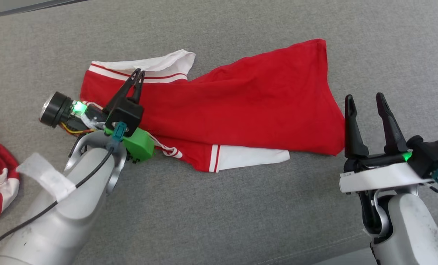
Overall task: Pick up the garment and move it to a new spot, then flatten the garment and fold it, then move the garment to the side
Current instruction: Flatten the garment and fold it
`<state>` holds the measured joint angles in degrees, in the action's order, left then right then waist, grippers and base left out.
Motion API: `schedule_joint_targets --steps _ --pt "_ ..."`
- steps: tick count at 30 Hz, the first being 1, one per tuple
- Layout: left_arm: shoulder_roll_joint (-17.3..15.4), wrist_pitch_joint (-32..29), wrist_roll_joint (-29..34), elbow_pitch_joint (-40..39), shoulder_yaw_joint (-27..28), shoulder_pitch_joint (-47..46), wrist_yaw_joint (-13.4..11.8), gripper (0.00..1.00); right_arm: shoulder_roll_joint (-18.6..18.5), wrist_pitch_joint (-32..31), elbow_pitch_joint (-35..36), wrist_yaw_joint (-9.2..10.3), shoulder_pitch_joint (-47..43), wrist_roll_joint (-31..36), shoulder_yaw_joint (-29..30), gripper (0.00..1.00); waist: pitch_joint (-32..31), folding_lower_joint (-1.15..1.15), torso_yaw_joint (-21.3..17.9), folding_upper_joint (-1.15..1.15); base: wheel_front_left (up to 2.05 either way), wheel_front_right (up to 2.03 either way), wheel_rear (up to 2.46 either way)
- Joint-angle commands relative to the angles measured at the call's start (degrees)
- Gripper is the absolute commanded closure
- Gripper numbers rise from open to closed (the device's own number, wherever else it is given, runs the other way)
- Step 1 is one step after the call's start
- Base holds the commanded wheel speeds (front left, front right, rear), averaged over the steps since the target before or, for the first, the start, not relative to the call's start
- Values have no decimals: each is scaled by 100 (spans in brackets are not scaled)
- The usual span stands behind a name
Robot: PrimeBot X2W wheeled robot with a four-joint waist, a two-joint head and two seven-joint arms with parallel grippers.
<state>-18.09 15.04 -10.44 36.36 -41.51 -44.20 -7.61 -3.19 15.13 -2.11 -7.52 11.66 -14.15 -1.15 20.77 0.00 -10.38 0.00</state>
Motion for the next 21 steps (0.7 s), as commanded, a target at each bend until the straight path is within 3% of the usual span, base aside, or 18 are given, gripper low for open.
schedule_joint_targets --steps 1,8,15,21 --pt "-128 15 -51 -248 82 196 -79 100 -85 3 -127 7 258 -159 9 0 -53 0 184 0 0 0 0" --pt "-441 10 -190 -1069 232 663 -216 100 -919 -81 -1664 6 1322 -1216 -412 0 -30 0 492 0 0 0 0" --pt "-515 -76 -228 -1375 209 751 -297 100 -1695 -1292 -2920 5 2500 -2563 -1010 0 58 0 677 0 0 0 0" --pt "-597 -130 -259 -1519 235 771 -314 100 -1980 -1934 -3359 5 3047 -3319 -1464 0 130 0 749 0 0 0 0"
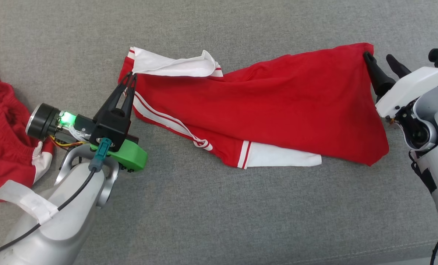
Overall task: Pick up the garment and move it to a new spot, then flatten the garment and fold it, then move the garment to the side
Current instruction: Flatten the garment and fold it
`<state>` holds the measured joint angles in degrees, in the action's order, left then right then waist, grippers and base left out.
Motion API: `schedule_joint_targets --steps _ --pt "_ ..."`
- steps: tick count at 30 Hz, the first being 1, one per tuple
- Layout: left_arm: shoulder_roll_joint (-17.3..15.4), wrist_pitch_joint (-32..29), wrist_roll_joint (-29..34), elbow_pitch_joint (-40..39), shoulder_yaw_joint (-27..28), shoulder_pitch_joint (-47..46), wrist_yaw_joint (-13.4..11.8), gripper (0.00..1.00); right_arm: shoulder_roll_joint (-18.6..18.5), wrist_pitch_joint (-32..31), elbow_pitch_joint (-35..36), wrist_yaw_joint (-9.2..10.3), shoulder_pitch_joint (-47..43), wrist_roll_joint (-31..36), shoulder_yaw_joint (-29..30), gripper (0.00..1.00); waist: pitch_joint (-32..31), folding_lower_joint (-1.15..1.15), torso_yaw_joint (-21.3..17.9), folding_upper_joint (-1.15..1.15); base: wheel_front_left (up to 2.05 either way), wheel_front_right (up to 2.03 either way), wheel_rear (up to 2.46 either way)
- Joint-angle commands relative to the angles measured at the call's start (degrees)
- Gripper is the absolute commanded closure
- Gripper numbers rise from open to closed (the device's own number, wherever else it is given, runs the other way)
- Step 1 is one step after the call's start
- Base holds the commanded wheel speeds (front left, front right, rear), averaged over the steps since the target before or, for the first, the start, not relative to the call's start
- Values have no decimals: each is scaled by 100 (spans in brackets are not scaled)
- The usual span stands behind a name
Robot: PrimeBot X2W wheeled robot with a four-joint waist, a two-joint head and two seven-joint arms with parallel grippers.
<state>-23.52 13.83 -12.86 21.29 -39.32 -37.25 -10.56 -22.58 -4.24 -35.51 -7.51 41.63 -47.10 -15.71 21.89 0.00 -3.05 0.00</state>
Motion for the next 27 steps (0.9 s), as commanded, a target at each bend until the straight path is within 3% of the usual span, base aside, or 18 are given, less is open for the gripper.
schedule_joint_targets --steps 1,12,14,16,18,19,20,27 --pt "-63 -6 -13 -37 18 81 -16 100 -82 -54 -86 4 116 -110 -72 0 32 0 26 0 0 0 0" --pt "-144 -120 20 -212 -56 27 -85 100 -327 -147 -529 4 604 -689 -609 0 147 0 161 0 0 0 0" --pt "-152 -142 35 -250 -72 2 -87 100 -336 -134 -605 4 681 -786 -673 14 183 0 183 0 0 0 0" --pt "-170 -162 43 -278 -80 -25 -93 100 -364 -139 -671 3 744 -881 -721 43 221 0 204 0 0 0 0" --pt "-192 -161 32 -273 -82 -63 -63 100 -411 -62 -723 4 807 -966 -764 65 258 0 219 0 0 0 0" --pt "-190 -163 24 -268 -97 -82 -36 100 -424 13 -736 4 839 -994 -788 94 276 0 226 0 0 0 0" --pt "-186 -162 15 -268 -102 -94 -21 100 -436 58 -745 3 852 -1019 -817 100 290 0 233 0 0 0 0" --pt "-199 -152 74 -308 -133 -202 -87 100 -561 367 -511 4 958 -1303 -1097 100 346 0 245 0 0 0 0"
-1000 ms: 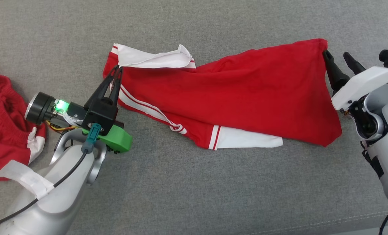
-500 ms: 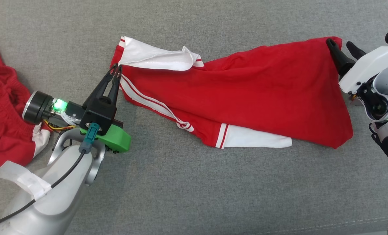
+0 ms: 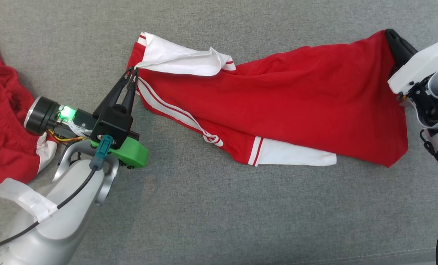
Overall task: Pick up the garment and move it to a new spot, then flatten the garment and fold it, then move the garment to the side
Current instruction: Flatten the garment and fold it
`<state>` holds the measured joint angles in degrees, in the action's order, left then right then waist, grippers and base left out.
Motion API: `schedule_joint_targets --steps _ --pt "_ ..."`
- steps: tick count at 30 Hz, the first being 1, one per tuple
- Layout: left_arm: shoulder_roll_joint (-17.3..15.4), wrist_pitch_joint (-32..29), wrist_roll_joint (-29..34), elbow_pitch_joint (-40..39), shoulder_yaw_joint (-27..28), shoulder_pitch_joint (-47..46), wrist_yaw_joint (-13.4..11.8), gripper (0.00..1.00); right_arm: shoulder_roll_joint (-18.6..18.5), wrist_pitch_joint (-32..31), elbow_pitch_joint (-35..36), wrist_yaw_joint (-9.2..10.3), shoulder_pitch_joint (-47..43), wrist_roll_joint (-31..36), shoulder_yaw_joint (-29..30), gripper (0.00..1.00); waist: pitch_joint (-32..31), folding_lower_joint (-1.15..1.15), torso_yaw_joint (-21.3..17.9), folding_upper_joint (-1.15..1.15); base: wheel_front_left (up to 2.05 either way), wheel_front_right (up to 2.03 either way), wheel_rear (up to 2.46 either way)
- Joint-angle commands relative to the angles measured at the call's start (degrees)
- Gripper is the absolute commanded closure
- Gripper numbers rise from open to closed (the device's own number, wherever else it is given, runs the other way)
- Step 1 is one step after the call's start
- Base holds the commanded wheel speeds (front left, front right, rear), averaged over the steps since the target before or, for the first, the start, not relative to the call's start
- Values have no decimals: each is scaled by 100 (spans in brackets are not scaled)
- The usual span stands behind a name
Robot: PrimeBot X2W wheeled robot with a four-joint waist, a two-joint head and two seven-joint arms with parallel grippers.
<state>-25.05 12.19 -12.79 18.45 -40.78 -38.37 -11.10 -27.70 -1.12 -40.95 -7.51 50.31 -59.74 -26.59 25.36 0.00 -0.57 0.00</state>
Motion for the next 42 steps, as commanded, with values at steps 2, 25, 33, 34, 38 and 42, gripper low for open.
schedule_joint_targets --steps 2,25,33,34,38,42 --pt "-92 41 60 -54 50 -135 -52 100 -125 202 157 3 126 -75 -88 100 -1 0 -15 0 0 0 0" --pt "-757 -931 628 -331 602 -4695 1252 100 -947 1047 732 4 3281 281 -163 100 918 0 -360 0 0 0 0" --pt "76 -626 148 727 464 -5005 1558 100 -895 792 707 4 3817 393 -647 100 1294 0 -358 0 0 0 0" --pt "163 -586 40 792 458 -4865 1537 100 -925 803 740 4 3728 377 -717 100 1296 0 -356 0 0 0 0" --pt "501 -455 -329 1000 464 -4372 1485 12 -1200 907 1056 4 3302 274 -930 100 1238 0 -364 0 0 0 0" --pt "718 -550 -691 1185 455 -3984 1570 0 -1539 1120 1553 5 2652 121 -974 100 1114 0 -467 0 0 0 0"
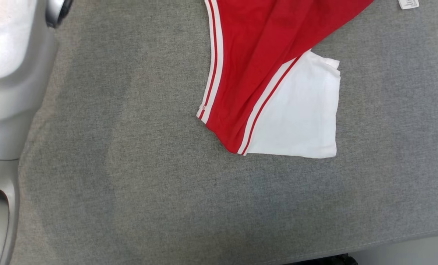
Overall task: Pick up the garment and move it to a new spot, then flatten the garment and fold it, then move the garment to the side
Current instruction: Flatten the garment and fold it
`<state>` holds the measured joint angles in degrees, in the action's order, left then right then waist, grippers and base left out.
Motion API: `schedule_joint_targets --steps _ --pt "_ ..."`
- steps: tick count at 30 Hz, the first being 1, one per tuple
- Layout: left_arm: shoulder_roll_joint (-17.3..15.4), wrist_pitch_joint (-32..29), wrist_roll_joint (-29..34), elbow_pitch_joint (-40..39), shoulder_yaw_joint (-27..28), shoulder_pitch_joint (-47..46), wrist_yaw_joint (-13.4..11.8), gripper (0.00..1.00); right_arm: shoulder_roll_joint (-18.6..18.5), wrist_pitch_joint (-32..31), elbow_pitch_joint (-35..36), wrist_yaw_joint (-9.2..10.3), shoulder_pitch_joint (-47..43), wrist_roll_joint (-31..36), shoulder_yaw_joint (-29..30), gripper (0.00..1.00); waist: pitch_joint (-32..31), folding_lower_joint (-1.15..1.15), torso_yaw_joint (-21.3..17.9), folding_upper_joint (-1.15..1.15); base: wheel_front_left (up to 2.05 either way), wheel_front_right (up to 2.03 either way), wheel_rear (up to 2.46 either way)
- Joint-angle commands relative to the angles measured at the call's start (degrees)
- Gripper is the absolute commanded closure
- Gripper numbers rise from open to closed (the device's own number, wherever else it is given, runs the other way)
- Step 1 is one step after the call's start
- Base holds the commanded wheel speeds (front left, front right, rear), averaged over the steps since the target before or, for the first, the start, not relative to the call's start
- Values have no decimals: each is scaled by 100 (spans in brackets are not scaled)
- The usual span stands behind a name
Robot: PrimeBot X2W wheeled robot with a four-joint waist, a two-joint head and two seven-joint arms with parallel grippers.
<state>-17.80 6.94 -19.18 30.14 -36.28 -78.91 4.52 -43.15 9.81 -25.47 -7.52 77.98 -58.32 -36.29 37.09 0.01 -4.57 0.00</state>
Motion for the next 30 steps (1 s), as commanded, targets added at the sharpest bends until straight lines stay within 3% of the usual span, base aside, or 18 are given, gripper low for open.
schedule_joint_targets --steps 1,6,10,17,22,30 --pt "38 -107 -173 75 -10 115 63 0 -86 81 167 6 -338 -60 9 100 -89 -1 -131 0 0 0 0" --pt "191 -876 -818 386 -73 -59 247 0 -420 270 889 7 -1425 -157 190 100 -84 -1 -493 0 0 0 0" --pt "282 -1782 -1376 742 -166 -325 294 0 -356 413 1500 7 -2414 -64 449 100 84 -1 -902 0 0 0 0" --pt "-28 -2890 -1775 1150 -613 -883 300 0 321 506 2154 6 -3546 315 826 100 480 -1 -1704 0 0 0 0" --pt "-281 -3114 -1799 1459 -824 -1151 301 0 862 531 2351 6 -3882 506 924 100 743 -1 -2148 0 0 0 0" --pt "-523 -3604 -1911 1718 -1094 -1527 302 0 1435 539 2368 6 -3983 616 821 100 1069 -1 -2563 0 0 0 0"
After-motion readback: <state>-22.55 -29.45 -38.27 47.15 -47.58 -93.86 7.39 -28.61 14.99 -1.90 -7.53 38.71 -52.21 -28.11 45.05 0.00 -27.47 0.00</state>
